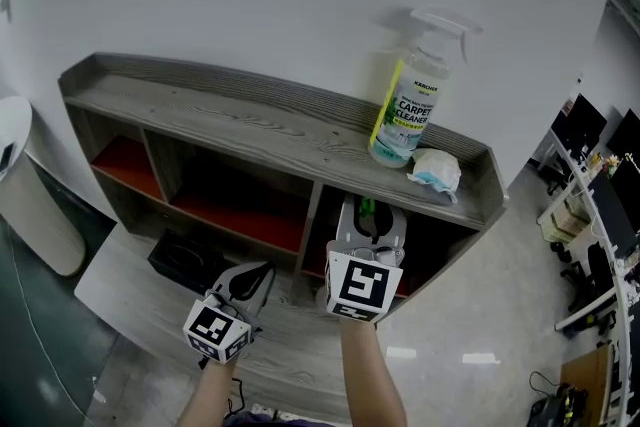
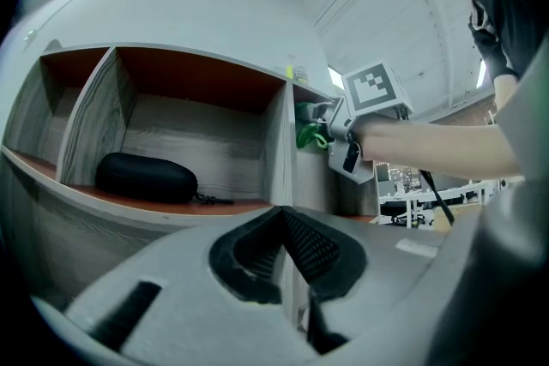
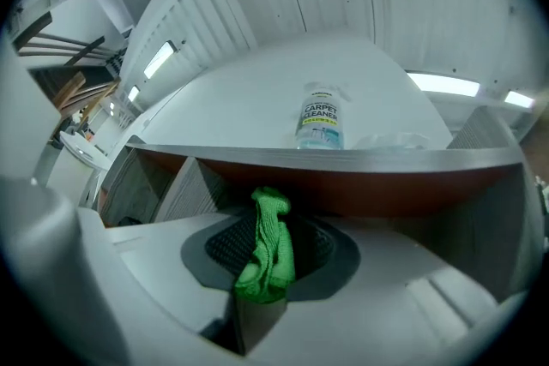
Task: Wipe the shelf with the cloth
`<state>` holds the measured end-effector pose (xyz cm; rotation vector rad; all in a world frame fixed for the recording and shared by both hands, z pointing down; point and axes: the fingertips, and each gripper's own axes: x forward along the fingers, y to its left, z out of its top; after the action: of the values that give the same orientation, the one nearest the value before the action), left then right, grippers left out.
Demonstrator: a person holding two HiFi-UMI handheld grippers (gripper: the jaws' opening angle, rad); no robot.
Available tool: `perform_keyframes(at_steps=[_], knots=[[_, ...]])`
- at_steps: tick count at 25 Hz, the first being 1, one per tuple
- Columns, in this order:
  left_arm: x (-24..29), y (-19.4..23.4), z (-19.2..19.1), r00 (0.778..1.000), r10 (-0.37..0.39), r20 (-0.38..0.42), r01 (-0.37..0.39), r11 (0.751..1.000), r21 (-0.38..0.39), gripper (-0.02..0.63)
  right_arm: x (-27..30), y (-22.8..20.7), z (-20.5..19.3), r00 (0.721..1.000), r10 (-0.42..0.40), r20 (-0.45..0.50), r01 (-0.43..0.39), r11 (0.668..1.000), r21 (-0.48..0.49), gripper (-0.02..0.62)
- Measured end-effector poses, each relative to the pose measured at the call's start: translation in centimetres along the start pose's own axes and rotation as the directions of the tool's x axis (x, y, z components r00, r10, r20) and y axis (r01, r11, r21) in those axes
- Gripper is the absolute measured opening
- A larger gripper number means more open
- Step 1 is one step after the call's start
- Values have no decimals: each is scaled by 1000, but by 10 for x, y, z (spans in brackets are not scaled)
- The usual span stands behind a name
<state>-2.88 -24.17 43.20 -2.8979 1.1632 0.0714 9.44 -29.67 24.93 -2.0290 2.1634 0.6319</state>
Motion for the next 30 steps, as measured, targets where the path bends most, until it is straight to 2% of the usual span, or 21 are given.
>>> perform_keyframes(at_steps=[8, 13, 19, 26, 28, 30], knots=[[3, -4, -3, 1000, -15, -6, 15, 1000, -2, -2, -16, -44, -7, 991, -131, -21, 132, 988, 84, 100], [8, -12, -4, 999, -38, -5, 38, 999, -5, -2, -32, -82, -11, 972, -230, -39, 233, 967, 107, 100], [16, -22, -5, 998, -67, -6, 67, 998, -7, -2, -48, -115, -14, 948, -313, -54, 317, 943, 100, 100], [19, -26, -5, 997, -79, -5, 79, 997, -11, -2, -52, -124, -16, 942, -331, -64, 335, 940, 61, 100], [19, -25, -6, 997, -78, -6, 78, 997, -12, -2, -51, -121, -16, 946, -314, -75, 316, 949, 18, 100], [20, -25, -7, 997, -78, -7, 78, 997, -14, -2, -49, -112, -16, 955, -283, -93, 277, 958, -72, 100]])
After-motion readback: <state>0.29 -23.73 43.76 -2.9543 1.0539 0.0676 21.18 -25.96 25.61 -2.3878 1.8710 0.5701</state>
